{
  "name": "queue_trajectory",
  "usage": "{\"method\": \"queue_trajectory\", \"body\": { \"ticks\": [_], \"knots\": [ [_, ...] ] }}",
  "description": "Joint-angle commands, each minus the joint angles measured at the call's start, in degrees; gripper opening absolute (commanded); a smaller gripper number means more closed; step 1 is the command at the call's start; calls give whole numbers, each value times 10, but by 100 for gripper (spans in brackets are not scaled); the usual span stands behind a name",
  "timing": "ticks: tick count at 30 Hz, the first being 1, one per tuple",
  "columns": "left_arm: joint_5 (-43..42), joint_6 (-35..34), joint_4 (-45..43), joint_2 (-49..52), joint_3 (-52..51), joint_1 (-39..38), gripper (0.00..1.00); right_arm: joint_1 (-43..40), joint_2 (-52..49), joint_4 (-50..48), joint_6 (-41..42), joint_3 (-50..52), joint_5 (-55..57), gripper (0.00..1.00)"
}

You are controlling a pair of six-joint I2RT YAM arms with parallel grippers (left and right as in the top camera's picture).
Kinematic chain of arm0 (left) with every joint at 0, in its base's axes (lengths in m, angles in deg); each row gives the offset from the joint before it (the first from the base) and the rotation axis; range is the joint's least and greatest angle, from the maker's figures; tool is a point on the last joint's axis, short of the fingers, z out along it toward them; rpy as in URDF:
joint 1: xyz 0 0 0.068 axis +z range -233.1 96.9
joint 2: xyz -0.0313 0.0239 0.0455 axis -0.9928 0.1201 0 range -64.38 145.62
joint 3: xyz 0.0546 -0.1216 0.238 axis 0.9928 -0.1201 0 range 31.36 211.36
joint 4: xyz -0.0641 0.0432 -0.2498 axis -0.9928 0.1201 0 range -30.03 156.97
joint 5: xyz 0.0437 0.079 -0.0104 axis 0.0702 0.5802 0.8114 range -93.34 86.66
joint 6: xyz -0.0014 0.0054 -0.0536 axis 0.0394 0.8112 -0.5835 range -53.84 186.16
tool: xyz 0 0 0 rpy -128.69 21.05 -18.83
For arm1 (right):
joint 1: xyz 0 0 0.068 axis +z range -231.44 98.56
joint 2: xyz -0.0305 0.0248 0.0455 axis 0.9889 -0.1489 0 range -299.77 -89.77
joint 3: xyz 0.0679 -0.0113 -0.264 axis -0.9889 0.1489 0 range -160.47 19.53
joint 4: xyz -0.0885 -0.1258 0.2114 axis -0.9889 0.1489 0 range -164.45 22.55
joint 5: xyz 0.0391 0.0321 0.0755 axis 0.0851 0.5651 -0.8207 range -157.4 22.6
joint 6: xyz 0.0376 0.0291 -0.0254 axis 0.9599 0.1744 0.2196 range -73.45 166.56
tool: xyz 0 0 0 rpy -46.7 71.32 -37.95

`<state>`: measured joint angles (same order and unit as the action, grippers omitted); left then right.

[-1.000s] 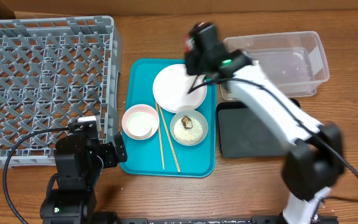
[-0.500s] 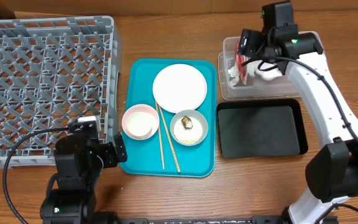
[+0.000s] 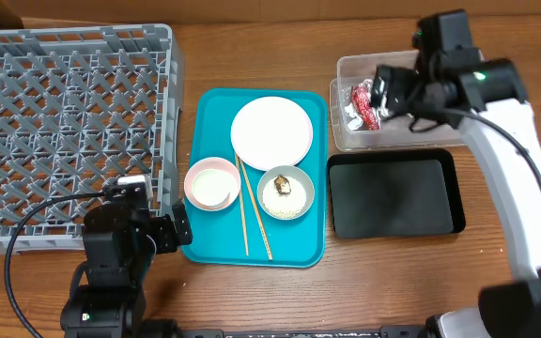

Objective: Sort waste into correct bins and load items into the dishwasher
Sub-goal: 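Drop the red wrapper into the clear bin with the right gripper, then grasp the rim of the grey rice bowl with the right gripper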

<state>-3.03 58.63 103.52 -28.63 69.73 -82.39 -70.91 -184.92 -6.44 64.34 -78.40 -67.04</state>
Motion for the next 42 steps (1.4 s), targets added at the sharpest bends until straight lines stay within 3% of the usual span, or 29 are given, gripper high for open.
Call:
{"method": "queue_trajectory", "body": {
  "ticks": [1, 9, 16, 18, 21, 27, 33, 42],
  "knots": [
    [7, 8, 3, -1, 15, -2, 100, -3, 24, 44, -2, -4, -22, 100],
    [1, 37, 90, 36, 100, 47, 100, -5, 87, 86, -1, 36, -22, 100],
    [-108, 63, 147, 114, 172, 177, 100, -24, 158, 78, 2, 94, -34, 100],
    [-147, 63, 145, 131, 173, 200, 100, -21, 161, 77, -15, 104, -73, 100],
    [-135, 63, 144, 150, 173, 202, 100, -6, 156, 62, -44, 123, -155, 100],
    [-135, 62, 148, 174, 173, 202, 100, 89, 144, 7, -32, 179, -165, 100],
    [-135, 56, 146, 174, 173, 202, 100, 212, 115, -54, 23, 217, -94, 97],
    [-139, 56, 149, 174, 173, 202, 100, 351, -5, -176, 25, 217, -39, 82]
  ]
}}
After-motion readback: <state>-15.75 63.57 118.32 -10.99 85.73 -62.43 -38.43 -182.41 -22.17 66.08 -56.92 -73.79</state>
